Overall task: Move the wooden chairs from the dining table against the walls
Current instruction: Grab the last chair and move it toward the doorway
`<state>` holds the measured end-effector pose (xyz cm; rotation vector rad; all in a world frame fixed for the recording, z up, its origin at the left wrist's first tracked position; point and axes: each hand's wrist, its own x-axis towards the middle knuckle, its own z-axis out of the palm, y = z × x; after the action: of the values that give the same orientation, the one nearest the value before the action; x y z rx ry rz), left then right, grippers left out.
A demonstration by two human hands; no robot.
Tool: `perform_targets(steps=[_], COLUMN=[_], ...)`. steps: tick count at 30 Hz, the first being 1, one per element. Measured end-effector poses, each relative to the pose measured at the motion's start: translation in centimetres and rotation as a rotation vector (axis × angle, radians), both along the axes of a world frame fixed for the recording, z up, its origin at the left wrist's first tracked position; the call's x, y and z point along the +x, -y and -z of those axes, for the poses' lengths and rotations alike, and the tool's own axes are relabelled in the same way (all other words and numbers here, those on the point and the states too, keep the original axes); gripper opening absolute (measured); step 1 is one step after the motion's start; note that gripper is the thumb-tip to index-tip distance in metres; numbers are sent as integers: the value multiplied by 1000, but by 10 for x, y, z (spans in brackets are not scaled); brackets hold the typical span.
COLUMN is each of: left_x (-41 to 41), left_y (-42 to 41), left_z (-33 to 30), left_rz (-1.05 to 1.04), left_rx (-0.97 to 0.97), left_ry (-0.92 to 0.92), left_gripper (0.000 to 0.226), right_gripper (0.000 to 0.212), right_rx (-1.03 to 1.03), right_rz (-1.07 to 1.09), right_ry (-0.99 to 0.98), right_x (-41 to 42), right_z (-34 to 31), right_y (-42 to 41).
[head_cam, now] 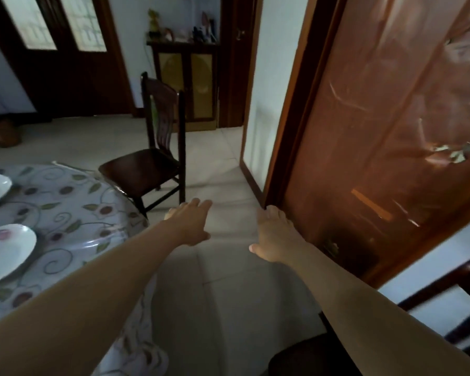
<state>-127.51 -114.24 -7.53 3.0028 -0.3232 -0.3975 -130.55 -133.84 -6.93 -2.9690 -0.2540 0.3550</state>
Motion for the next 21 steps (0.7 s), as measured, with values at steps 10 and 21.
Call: perform_targets(steps=[10, 21], left_x=[58, 230], left_y=[-83, -93], left_z=[-3, -11], left_rz=[-200, -349], left_rx=[9, 4], left_ry=[-1, 25], left_gripper=[81, 81], right_gripper=[84, 76], right_rx=[17, 44], right_rz=[-183, -336], right_ry=[-3, -1], right_x=[103, 305], right_z=[0, -1], right_y=[-81, -107])
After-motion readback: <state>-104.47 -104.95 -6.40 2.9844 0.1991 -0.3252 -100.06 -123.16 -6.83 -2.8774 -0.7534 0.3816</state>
